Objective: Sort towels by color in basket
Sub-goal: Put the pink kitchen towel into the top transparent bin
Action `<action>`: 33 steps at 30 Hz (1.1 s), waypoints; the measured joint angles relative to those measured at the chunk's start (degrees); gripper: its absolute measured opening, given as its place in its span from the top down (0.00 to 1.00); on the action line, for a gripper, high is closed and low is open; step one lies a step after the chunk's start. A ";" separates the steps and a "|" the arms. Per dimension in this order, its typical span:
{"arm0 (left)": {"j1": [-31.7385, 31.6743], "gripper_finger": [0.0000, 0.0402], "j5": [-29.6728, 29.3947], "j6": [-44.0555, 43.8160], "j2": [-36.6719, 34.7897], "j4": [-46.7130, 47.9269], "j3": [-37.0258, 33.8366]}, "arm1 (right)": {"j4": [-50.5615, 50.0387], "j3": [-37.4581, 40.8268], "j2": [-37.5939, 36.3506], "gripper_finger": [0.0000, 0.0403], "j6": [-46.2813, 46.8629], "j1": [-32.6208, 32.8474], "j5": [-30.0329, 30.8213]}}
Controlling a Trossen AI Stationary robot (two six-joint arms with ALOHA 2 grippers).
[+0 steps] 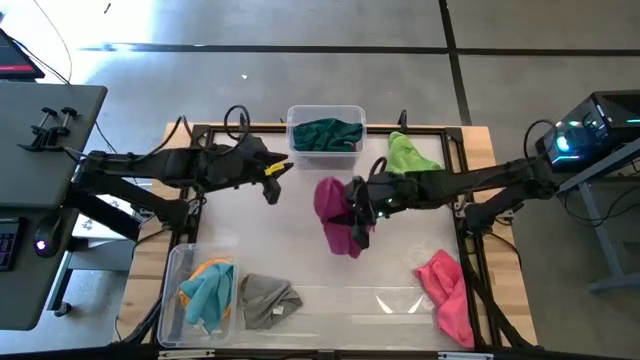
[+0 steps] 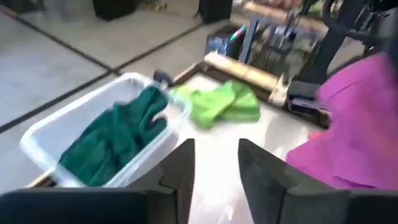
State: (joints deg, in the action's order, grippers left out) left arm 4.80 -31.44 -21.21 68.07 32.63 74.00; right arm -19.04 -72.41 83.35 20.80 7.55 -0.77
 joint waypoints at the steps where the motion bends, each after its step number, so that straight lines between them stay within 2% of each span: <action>1: 0.02 0.70 0.07 -0.73 -0.22 1.39 0.00 | 2.50 2.80 0.00 0.97 2.06 -0.45 -1.38; 3: 0.25 0.68 0.89 -1.61 -0.21 2.57 0.02 | 10.06 9.19 0.08 0.96 8.16 -1.91 -6.46; 6: 1.53 0.66 3.98 -0.11 1.20 1.50 0.04 | 27.87 18.03 0.55 0.98 20.73 -3.97 -14.75; 9: 4.13 0.67 7.53 6.50 3.97 -2.78 0.04 | 40.84 23.73 0.70 0.98 29.16 -4.72 -16.35; 11: 6.13 0.68 8.31 11.19 6.57 -8.37 0.04 | 45.43 25.76 0.70 0.98 32.80 -5.36 -16.77; 16: 8.94 0.63 8.92 19.71 14.15 -25.97 0.04 | 46.66 26.34 0.70 0.98 34.15 -6.95 -18.30; 18: 8.80 0.58 8.94 19.85 17.15 -32.39 0.04 | 47.76 25.93 0.70 0.98 33.29 -7.23 -19.97; 20: 8.23 0.52 8.90 19.74 19.58 -34.86 0.04 | 49.67 25.59 0.66 0.98 32.90 -7.17 -20.44; 27: 7.53 0.31 10.92 22.40 22.40 -32.96 0.02 | 54.11 25.56 0.55 0.98 34.37 -7.14 -22.00; 33: 7.60 0.25 11.04 24.06 22.40 -26.84 0.02 | 55.21 25.56 0.55 0.98 35.14 -7.14 -23.53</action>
State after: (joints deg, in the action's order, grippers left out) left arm 12.40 -20.40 2.85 90.48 5.79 74.02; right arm 36.16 -46.85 83.90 55.94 0.40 -24.29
